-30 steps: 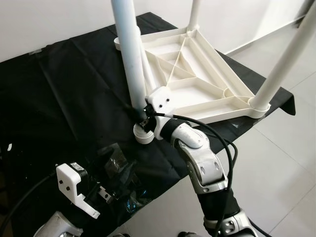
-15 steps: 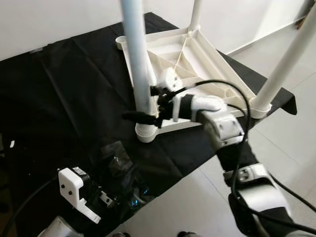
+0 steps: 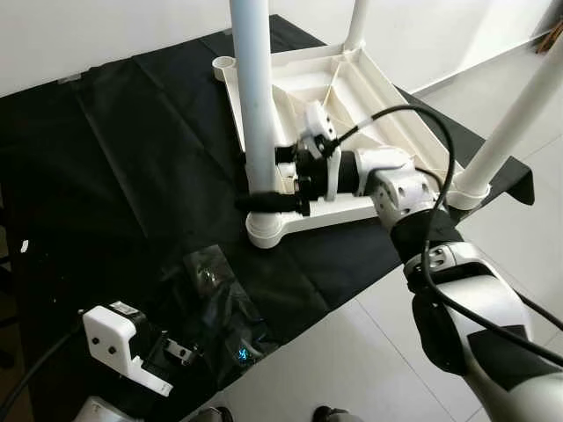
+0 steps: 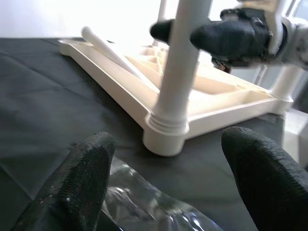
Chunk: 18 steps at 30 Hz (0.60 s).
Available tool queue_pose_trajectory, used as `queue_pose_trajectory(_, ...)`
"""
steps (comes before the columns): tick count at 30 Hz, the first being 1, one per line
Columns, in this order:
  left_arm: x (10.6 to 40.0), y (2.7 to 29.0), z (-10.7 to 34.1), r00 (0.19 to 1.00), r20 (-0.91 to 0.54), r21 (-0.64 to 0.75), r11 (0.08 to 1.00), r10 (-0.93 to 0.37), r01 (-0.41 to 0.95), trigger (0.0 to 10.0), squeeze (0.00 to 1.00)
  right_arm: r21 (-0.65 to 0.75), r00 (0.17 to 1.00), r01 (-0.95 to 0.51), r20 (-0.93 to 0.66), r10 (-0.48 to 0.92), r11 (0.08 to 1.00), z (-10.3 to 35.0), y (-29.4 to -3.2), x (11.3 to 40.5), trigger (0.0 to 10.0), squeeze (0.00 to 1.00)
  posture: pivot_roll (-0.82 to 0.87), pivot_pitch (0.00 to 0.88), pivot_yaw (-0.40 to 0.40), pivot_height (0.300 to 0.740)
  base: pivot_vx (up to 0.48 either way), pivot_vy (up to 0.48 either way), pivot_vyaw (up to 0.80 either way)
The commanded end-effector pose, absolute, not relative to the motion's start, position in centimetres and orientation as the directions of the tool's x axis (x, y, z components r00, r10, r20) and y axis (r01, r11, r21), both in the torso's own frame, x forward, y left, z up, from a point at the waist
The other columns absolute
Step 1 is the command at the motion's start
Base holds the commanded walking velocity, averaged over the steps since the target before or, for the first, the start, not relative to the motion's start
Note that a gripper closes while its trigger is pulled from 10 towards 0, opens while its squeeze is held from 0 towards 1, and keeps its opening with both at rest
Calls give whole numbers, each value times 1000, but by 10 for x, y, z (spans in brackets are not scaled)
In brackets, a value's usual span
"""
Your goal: Building children table
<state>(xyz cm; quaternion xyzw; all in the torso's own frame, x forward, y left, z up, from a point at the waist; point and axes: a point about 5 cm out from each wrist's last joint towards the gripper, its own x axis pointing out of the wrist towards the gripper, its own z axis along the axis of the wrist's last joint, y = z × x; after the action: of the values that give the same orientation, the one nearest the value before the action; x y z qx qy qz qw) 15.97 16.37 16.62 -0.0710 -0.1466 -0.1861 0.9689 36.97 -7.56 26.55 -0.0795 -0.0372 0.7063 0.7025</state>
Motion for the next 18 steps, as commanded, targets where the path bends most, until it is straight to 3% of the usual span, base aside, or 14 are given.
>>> queue_pose_trajectory(1, 157, 166, 167, 895, 311, -65, 932, -320, 356, 10000, 0, -165, -51, -984, -81, 995, -64, 265, -71, 368, 0, 0, 111, 251, -31, 740, 0, 0, 0)
queue_pose_trajectory(11, 159, 170, 164, 921, 290, -49, 957, -261, 286, 10000, 0, -153, -1, -988, -16, 1000, -4, 260, -78, 373, 0, 0, 101, 247, -18, 740, 0, 0, 0)
queue_pose_trajectory(15, 162, 171, 163, 923, 292, -53, 959, -250, 277, 10000, 0, -181, 235, -955, 26, 972, 235, 250, -91, 376, 0, 0, 76, 245, -17, 740, 0, 0, 0)
queue_pose_trajectory(16, 162, 171, 163, 923, 292, -53, 959, -250, 277, 10000, 0, -181, 235, -955, 26, 972, 235, 250, -91, 376, 0, 0, 76, 245, -17, 740, 0, 0, 0)
queue_pose_trajectory(18, 163, 171, 163, 924, 293, -54, 960, -247, 274, 10000, 0, -143, 345, -926, 49, 937, 348, 242, -94, 373, 0, 0, 76, 245, -17, 740, 0, 0, 0)
